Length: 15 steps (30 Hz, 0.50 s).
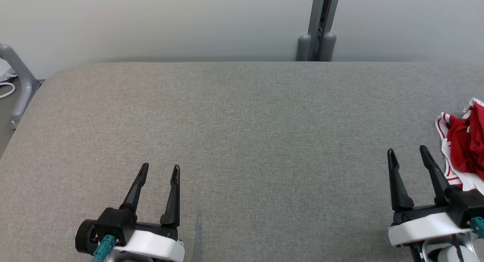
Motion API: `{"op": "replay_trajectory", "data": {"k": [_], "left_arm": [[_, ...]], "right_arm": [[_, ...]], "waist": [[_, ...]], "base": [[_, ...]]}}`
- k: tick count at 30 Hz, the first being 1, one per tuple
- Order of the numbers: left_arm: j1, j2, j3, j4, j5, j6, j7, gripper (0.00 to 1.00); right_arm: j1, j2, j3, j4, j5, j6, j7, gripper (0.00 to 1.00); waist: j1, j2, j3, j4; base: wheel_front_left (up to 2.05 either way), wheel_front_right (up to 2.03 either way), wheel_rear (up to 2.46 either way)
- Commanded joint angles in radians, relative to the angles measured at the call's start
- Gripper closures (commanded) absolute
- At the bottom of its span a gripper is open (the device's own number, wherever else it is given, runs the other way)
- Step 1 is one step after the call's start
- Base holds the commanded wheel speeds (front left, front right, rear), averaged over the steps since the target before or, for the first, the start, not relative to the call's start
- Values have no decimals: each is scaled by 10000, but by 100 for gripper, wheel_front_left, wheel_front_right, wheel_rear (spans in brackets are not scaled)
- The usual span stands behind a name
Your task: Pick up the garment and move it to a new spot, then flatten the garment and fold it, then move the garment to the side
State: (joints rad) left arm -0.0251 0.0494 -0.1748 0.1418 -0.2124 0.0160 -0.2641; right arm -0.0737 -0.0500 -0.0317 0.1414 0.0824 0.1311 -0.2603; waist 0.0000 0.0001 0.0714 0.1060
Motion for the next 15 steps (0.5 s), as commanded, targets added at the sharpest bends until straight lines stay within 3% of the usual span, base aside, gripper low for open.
{"op": "replay_trajectory", "data": {"k": [1, 7, 15], "left_arm": [[-108, 37, 25, 3, 62, 49, 0, 0], [-69, 26, 162, 2, -244, 498, 2, 0], [-46, 38, 195, 74, -366, 555, 0, 0]], "right_arm": [[-53, -31, -45, -31, 56, -11, -63, 0], [-77, -30, -76, -60, 158, -11, -63, 0], [-88, -31, -70, -93, 128, -9, -64, 0]], "waist": [[0, -1, 2, -12], [0, -1, -18, -45], [0, -1, -49, -39]], "base": [[0, 0, 0], [0, 0, 0], [0, 0, 0]]}}
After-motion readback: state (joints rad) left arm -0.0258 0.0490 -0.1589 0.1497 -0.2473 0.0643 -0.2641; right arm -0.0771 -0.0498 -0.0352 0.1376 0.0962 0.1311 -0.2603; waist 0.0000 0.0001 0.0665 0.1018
